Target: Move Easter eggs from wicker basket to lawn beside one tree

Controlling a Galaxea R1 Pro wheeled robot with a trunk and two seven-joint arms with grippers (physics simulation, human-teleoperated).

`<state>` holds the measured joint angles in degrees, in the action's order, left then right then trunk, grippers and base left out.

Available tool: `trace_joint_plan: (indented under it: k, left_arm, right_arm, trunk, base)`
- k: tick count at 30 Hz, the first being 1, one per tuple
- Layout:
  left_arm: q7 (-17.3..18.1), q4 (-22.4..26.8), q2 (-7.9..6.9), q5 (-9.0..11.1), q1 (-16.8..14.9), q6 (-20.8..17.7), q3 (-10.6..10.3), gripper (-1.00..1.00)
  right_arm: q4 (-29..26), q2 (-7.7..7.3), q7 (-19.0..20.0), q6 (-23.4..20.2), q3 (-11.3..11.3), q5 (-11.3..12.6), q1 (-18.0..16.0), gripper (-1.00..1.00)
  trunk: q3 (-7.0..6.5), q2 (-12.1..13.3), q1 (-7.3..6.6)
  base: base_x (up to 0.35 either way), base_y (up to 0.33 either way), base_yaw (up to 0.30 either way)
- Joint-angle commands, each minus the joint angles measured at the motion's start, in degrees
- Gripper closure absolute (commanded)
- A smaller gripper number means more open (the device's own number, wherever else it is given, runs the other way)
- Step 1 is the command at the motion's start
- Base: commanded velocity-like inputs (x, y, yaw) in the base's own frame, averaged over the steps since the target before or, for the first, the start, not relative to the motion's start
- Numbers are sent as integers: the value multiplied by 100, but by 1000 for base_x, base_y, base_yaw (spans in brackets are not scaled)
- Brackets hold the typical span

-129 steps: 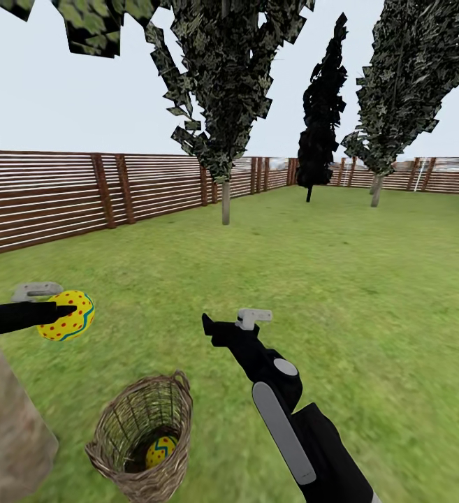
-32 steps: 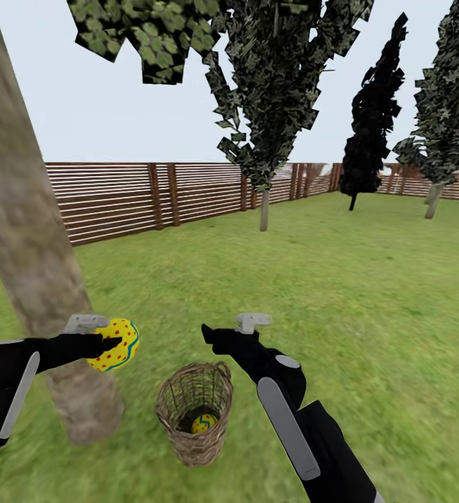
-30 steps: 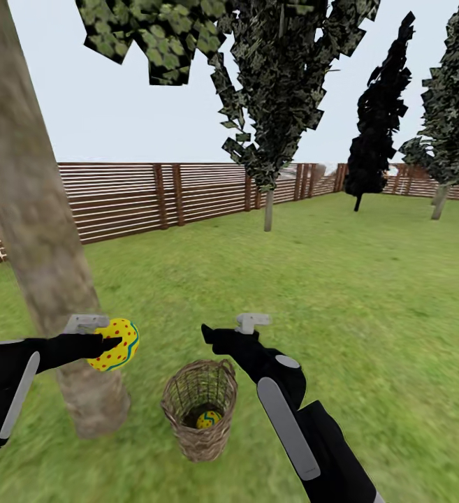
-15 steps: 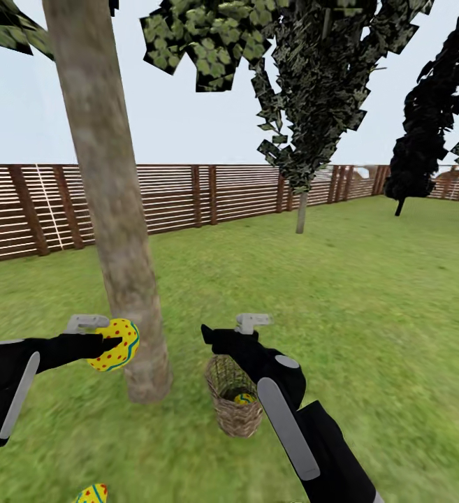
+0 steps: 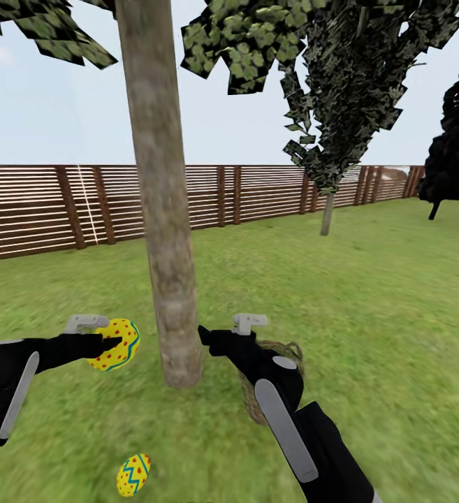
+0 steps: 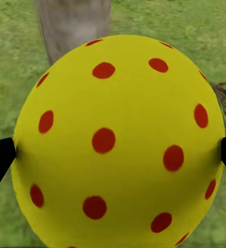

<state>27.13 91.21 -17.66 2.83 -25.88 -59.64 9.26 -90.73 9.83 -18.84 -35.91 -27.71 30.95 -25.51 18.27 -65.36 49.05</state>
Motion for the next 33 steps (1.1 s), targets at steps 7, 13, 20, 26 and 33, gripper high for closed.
trace_joint_plan:
  k: [7, 13, 20, 26, 33]
  left_arm:
    - [11, 1, -1, 33, -5, -36, 6, 100]
    - [12, 2, -1, 34, -5, -36, 13, 100]
    - [18, -4, -27, 43, -5, -36, 15, 100]
    - [20, -6, -35, 51, -5, -36, 15, 100]
    - [21, -8, -44, 65, -5, -36, 23, 100]
  right_arm:
    - [5, 2, -56, -13, -6, 60, -6, -100]
    - [11, 2, -56, -13, -14, 60, -6, -100]
    - [5, 2, -54, -13, -15, 60, -6, -100]
    - [-3, 2, -50, -13, -22, 60, -6, -100]
    - [-5, 2, -50, -12, -56, 60, -6, -100]
  trunk:
    - [8, -5, 0]
    - [8, -5, 0]
    - [8, -5, 0]
    - [8, -5, 0]
    - [7, -5, 0]
  base:
    - [-5, 276, 281]
    - [41, 298, 283]
    - [209, 266, 180]
    - [237, 263, 11]
    - [234, 264, -1]
